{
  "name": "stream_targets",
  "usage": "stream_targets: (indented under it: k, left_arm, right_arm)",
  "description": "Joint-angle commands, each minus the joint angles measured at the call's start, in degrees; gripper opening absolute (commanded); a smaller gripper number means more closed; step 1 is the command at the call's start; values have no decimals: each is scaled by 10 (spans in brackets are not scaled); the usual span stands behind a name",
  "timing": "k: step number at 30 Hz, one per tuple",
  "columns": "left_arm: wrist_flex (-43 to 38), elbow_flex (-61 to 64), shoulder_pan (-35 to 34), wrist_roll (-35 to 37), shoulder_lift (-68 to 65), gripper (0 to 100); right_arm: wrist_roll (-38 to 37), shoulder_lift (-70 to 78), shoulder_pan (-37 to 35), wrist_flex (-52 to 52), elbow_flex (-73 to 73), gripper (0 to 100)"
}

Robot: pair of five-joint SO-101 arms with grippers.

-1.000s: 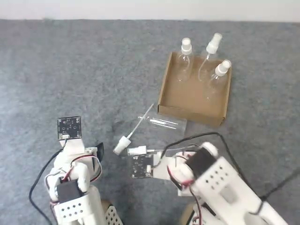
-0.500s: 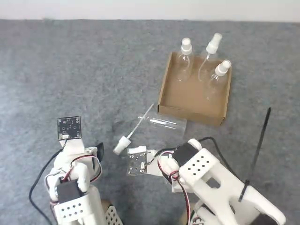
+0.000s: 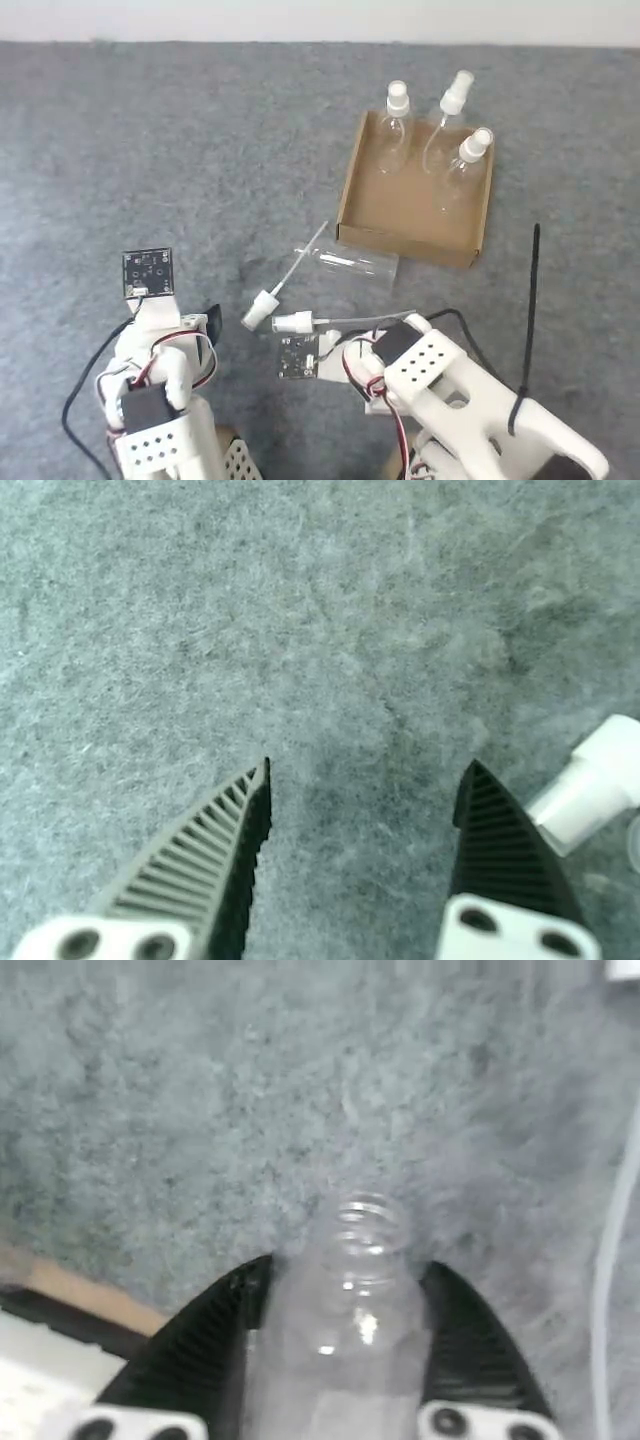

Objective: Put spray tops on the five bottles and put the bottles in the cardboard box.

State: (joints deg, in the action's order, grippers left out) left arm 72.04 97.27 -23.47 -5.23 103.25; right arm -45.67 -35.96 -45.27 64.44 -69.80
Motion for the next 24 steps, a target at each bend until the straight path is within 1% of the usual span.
stream_targets:
  k: [1,3,5,10,13,17,20,24]
  left_arm:
    - [3,-7,-3,5,11,269]
    - [3,-7,-3,5,11,269]
    - [3,-7,-3,5,11,269]
    - [3,-7,-3,5,11,269]
    - [3,-7,-3,5,11,269]
    - [3,-7,-3,4,11,269]
    - [3,-7,30,4,11,271]
    - [3,-7,76,4,10,270]
  right_arm:
    - [40,-5,-2,-19,8,71]
    - [60,-5,1,-16,22,52]
    - [79,-5,22,-13,43,42]
    - [131,-5,124,-1,133,41]
    - [178,-5,172,43,216,41]
    - [229,-2,226,147,360,41]
    - [242,2,287,206,446,41]
    - [241,2,396,223,506,41]
